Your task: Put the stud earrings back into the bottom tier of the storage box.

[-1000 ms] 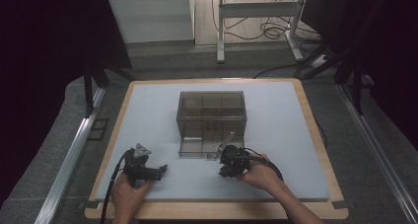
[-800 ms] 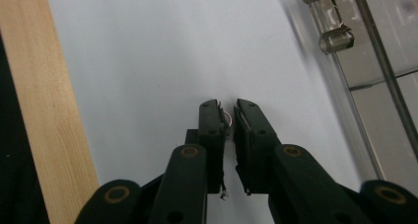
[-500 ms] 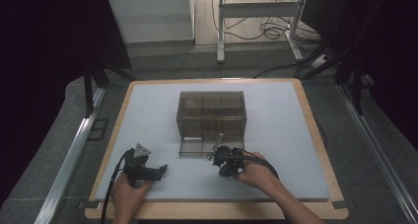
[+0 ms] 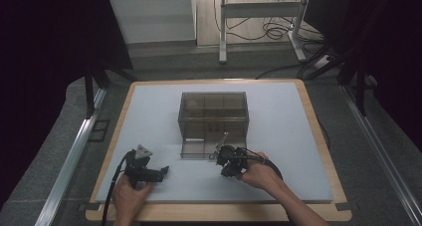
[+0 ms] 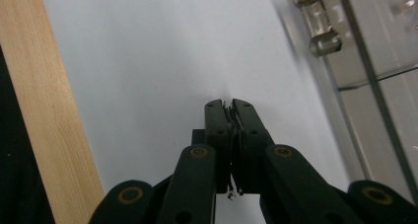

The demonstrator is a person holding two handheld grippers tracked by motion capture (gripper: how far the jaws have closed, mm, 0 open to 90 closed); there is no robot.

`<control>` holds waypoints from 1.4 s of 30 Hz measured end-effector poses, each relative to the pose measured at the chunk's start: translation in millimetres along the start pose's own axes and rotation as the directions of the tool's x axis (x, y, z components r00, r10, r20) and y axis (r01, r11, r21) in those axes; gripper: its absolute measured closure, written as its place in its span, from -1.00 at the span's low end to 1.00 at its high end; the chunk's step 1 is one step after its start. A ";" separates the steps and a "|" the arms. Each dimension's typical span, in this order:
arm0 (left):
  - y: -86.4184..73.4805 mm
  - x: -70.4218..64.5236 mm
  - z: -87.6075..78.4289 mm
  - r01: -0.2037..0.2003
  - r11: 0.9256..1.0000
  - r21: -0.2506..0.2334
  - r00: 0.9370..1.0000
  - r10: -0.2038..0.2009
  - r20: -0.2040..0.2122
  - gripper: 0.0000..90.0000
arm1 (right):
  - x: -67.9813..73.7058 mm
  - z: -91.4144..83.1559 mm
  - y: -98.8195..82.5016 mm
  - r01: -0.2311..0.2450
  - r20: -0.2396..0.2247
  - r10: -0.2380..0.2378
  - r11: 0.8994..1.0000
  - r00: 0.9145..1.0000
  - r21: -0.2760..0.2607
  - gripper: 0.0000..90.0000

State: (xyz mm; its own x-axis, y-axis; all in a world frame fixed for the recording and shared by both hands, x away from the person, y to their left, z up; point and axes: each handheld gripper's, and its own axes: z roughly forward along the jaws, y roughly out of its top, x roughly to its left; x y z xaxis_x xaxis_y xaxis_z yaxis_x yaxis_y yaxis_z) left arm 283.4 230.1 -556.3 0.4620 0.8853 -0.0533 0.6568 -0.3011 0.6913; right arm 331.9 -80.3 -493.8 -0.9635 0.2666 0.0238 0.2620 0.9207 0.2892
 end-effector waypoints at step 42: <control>0.1 0.4 -0.2 -0.006 1.000 0.004 1.000 0.006 0.001 -1.00 | -30.7 -29.0 11.4 -0.071 0.038 0.079 0.982 0.996 -0.174 0.88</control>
State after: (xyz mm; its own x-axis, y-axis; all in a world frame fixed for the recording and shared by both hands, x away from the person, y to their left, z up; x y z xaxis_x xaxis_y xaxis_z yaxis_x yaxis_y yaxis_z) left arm 283.5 230.6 -556.1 0.4661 0.8833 -0.0498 0.6564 -0.3075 0.6889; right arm 362.9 -86.3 -463.5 -0.9371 0.3489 0.0102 0.3160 0.8357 0.4491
